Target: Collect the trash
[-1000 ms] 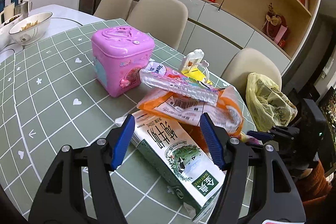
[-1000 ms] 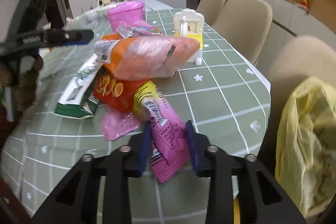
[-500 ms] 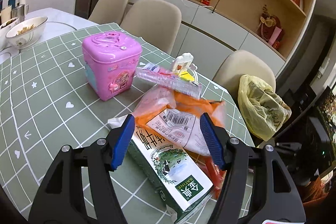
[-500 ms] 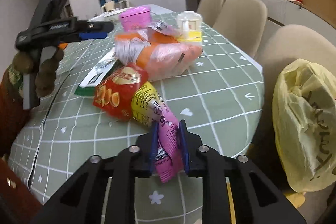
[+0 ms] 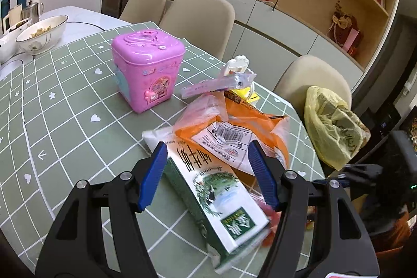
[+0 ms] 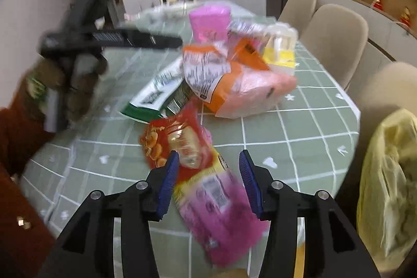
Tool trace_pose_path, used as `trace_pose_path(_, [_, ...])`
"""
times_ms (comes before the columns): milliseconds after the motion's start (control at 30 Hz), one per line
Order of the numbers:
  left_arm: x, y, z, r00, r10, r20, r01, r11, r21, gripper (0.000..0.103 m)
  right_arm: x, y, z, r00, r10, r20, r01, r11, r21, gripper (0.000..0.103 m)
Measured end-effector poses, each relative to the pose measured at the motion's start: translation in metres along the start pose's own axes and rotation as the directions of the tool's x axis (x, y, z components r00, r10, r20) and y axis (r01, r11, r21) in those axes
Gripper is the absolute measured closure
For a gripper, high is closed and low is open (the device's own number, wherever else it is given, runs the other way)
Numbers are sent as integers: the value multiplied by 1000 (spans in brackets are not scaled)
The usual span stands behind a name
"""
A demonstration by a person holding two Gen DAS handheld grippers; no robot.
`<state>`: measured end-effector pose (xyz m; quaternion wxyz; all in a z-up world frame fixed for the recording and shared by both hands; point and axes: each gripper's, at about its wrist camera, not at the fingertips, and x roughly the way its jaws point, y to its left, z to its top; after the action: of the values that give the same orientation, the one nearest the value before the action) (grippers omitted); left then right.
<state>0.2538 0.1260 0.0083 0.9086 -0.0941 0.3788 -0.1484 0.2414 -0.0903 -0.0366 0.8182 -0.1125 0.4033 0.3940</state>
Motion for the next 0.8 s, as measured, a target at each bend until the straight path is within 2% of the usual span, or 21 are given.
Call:
trace_pose_path(200, [-2,2,-2,1000,-7,-2,7,1000,-2,42,-1,14,7,1000,7,2,-7,998,-55,58])
trace_pose_path(333, [3,3,-4,1000,-1,-21,1,1000,-4,42,15,29,11,999,-34,-38,29,993,-114,58])
trace_pose_path(467, [-2,5,-1,1000,1,-2,-1,1000,-13,42,23,38,22,999,-48,-4,47,990,-135,58])
trace_pose_path(533, [-7,9,1,1000,7,14,-7,1000,-21,42,18,39,28,997,-56,47,61,990,-127,70])
trace_pose_path(600, [-11,12,3,1000,12,23,-12,999,-30,42,9,36,35,996,-22,86,31,994,-101,84])
trace_pose_path(667, [-13,16,5,999,20,32,-19,999,-42,42,0,32,39,993,-22,113,31,997,-77,95])
trace_pose_path(800, [-10,19,5,999,22,23,-21,999,-42,42,-20,16,38,987,-9,160,9,1000,0,95])
